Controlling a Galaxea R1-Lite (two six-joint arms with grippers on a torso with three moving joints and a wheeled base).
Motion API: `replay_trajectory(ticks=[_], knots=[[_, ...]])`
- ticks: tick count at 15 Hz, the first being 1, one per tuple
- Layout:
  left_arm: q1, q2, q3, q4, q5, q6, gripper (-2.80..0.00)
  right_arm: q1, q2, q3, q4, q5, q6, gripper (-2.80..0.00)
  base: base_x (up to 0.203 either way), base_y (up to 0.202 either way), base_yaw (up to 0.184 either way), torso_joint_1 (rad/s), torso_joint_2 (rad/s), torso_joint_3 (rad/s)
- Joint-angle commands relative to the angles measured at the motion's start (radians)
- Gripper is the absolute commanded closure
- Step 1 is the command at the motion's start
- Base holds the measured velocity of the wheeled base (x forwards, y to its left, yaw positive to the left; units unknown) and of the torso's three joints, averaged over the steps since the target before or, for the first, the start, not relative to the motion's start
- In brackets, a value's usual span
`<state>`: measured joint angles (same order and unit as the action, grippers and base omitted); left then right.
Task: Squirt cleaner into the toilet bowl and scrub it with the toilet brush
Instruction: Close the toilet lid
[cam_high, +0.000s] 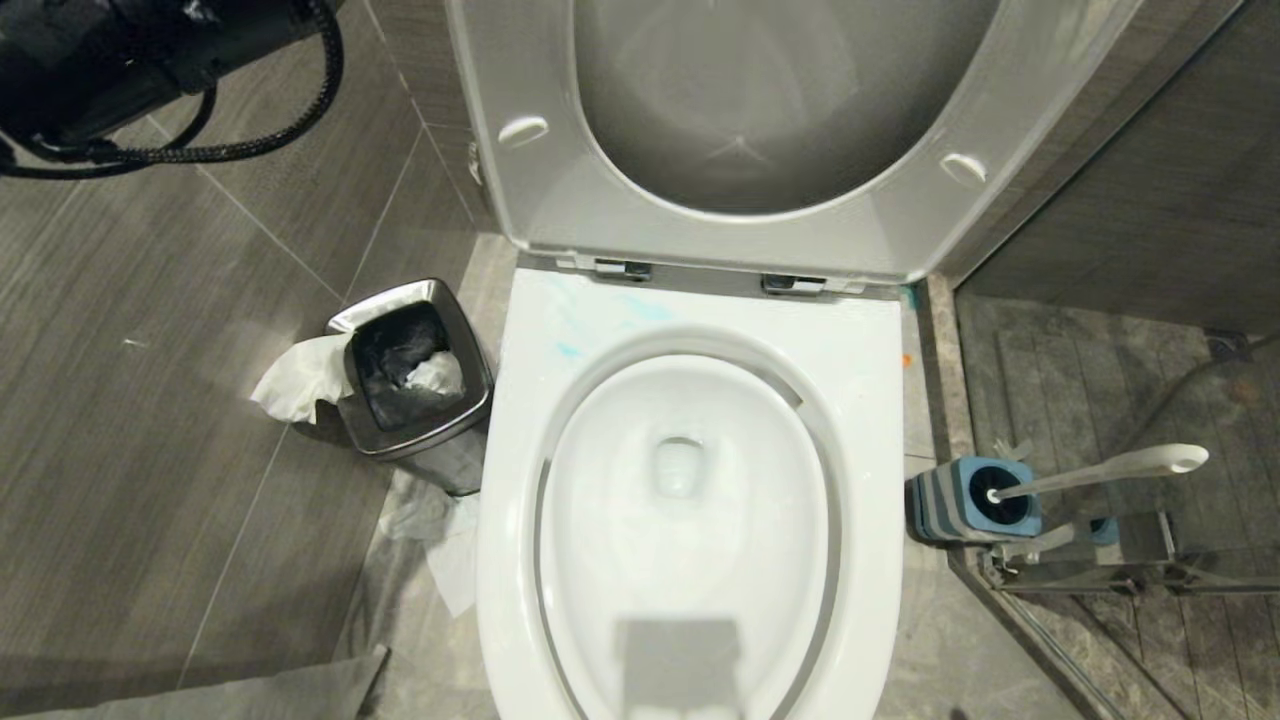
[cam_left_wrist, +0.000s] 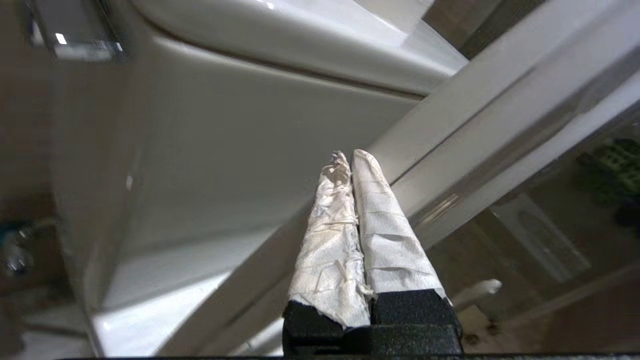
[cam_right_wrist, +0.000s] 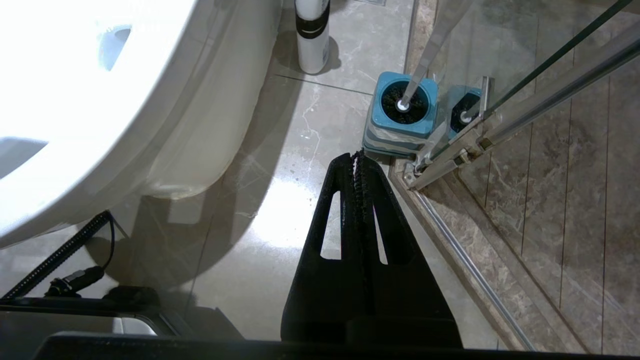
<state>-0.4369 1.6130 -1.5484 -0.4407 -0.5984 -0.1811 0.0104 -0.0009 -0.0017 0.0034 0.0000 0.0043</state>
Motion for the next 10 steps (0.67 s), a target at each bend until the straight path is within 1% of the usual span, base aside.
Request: replay_trajectory(ticks=[1,3,6,7,8,10], knots=[[-0.005,-0.092,0.087,0.053,-0.006,-0.012,0.00,0.000,0.001,0.000,0.000,0.000,0.000,0.00,0.000,0.000,0.000,0.000,0.00,0.000],[-0.005,-0.161,0.135,0.139,-0.002,-0.014,0.00,0.000,0.001,0.000,0.000,0.000,0.000,0.00,0.000,0.000,0.000,0.000,0.00,0.000],[-0.004,-0.263,0.170,0.374,0.014,-0.011,0.00,0.000,0.001,0.000,0.000,0.000,0.000,0.00,0.000,0.000,0.000,0.000,0.00,0.000],[-0.004,-0.289,0.172,0.430,0.024,-0.011,0.00,0.000,0.001,0.000,0.000,0.000,0.000,0.00,0.000,0.000,0.000,0.000,0.00,0.000],[-0.004,-0.307,0.173,0.469,0.034,-0.010,0.00,0.000,0.001,0.000,0.000,0.000,0.000,0.00,0.000,0.000,0.000,0.000,0.00,0.000],[0.001,-0.322,0.167,0.463,0.064,-0.009,0.00,0.000,0.001,0.000,0.000,0.000,0.000,0.00,0.000,0.000,0.000,0.000,0.00,0.000]])
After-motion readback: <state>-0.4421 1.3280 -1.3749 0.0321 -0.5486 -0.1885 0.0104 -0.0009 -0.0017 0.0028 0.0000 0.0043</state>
